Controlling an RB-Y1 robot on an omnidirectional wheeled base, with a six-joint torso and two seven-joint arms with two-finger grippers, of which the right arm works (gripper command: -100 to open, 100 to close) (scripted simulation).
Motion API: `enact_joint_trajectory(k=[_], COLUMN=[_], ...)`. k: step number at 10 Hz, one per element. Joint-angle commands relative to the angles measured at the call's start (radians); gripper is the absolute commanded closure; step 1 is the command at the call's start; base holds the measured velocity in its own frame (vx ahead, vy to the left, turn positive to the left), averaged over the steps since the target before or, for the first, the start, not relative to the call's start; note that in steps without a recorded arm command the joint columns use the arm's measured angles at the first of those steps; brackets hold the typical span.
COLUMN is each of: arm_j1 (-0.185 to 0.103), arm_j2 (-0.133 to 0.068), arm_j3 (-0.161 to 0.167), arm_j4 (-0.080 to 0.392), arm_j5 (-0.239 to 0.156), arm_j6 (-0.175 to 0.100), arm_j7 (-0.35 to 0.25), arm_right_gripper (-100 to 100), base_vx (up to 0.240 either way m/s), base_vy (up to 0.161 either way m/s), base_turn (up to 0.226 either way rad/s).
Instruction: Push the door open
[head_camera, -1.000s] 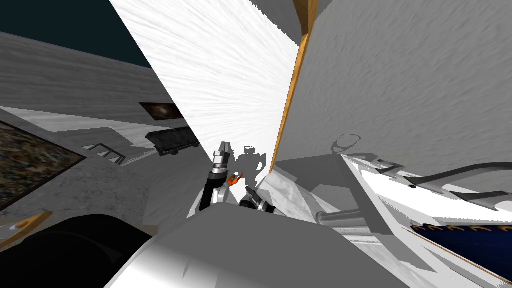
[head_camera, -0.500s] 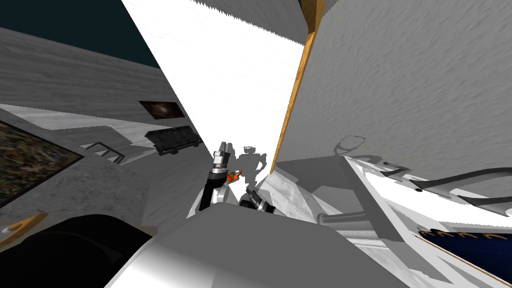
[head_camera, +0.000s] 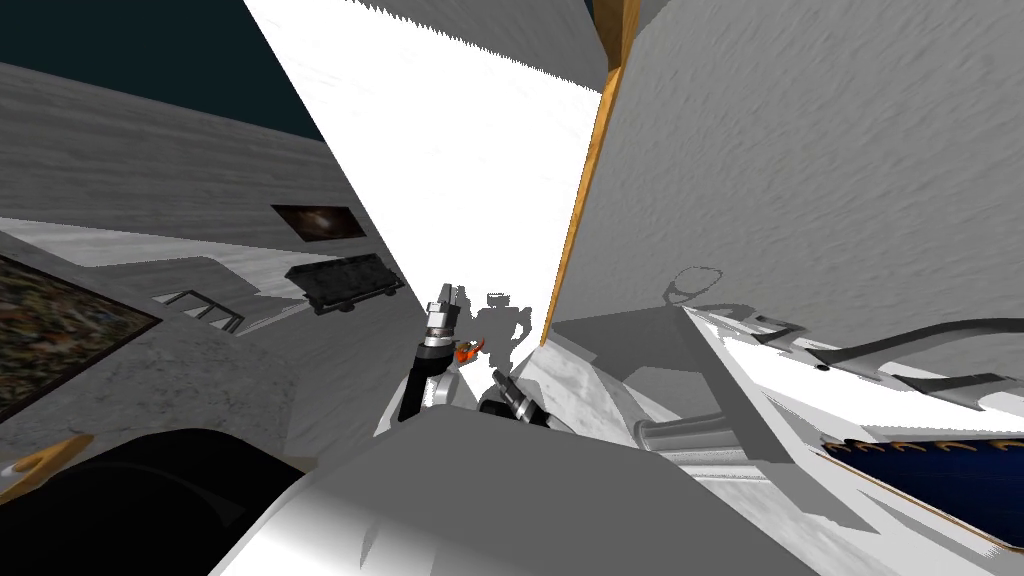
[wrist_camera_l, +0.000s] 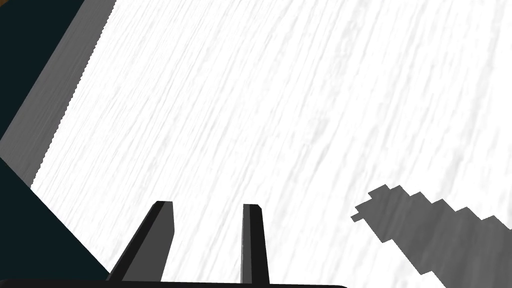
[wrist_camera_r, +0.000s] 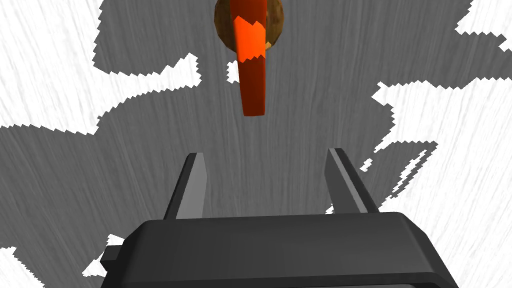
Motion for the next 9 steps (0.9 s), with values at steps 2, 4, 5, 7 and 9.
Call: enact_joint_trajectory(k=[2, 4, 5, 7, 9], arm_j1=[0.004, 0.007, 0.008, 0.002, 0.001], arm_j2=[0.021, 0.039, 0.045, 0.048, 0.052], arm_j3=[-0.049, -0.094, -0.109, -0.106, -0.111], arm_j4=[0.017, 0.031, 0.036, 0.045, 0.05], arm_j5=[-0.002, -0.005, -0.005, -0.004, -0.004], arm_j6=[0.008, 0.015, 0.018, 0.014, 0.013], arm_j7=[0.018, 0.032, 0.037, 0.036, 0.038], arm_right_gripper=[-100, -100, -100, -100, -100], base_vx=[-0.111, -0.115, -0.084, 0.027, 0.116], base_vy=[0.124, 0.102, 0.109, 0.079, 0.144], base_turn=[-0.074, -0.085, -0.071, 0.015, 0.018])
